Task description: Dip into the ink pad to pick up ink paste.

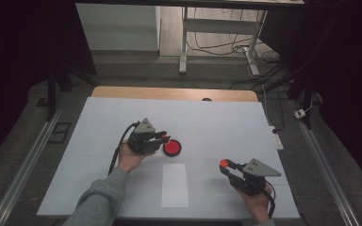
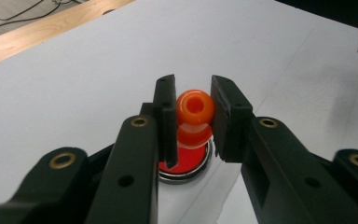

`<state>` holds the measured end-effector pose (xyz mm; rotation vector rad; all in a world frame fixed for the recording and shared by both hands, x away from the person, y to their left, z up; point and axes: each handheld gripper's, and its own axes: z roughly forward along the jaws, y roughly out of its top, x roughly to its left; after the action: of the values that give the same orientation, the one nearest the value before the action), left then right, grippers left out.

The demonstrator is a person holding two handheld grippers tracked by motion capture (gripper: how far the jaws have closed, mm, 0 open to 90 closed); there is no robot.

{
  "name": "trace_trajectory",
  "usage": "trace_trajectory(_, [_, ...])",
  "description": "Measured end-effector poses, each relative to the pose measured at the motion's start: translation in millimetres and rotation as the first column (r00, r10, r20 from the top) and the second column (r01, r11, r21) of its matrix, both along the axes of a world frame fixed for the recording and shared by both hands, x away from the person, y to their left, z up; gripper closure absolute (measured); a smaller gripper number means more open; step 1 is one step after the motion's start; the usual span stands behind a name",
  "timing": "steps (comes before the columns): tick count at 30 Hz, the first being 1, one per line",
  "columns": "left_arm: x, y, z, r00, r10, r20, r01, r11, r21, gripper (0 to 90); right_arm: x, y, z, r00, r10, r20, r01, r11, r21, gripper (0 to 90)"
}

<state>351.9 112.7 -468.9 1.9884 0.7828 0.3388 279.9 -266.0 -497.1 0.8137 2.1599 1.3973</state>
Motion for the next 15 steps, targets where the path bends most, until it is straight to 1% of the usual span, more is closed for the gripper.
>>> trace_trajectory(2, [-2.3,1.4,1.1,1.0000,-0.007,-0.002,0.007,0.9999,-0.008,72.3,0.0,-0.5,0.0,1.0000,-0.001,-0.001,0.001,1.0000,0.001,65.3])
trace_trajectory(7, [-7.3,2.6,0.0,0.9998,-0.018,-0.004,0.018,0.9998,-0.008,72.2,-0.4,0.1,0.3,1.0000,0.001,-0.001,-0.001,1.0000,0.002,65.3])
trace_trajectory(11, [-9.1,5.3,-1.4,0.9995,-0.027,-0.019,0.026,0.9991,-0.033,72.2,-0.5,0.2,0.2,1.0000,0.002,-0.001,-0.002,1.0000,0.002,65.3])
trace_trajectory(13, [-10.2,6.8,-2.2,0.9990,-0.036,-0.027,0.035,0.9986,-0.039,72.2,-0.3,-0.2,0.2,1.0000,0.002,-0.001,-0.002,1.0000,0.002,65.3])
trace_trajectory(15, [-12.0,8.1,-2.8,0.9986,-0.042,-0.031,0.040,0.9986,-0.035,72.2,-0.2,-0.4,0.1,1.0000,0.002,-0.002,-0.002,1.0000,0.002,65.3])
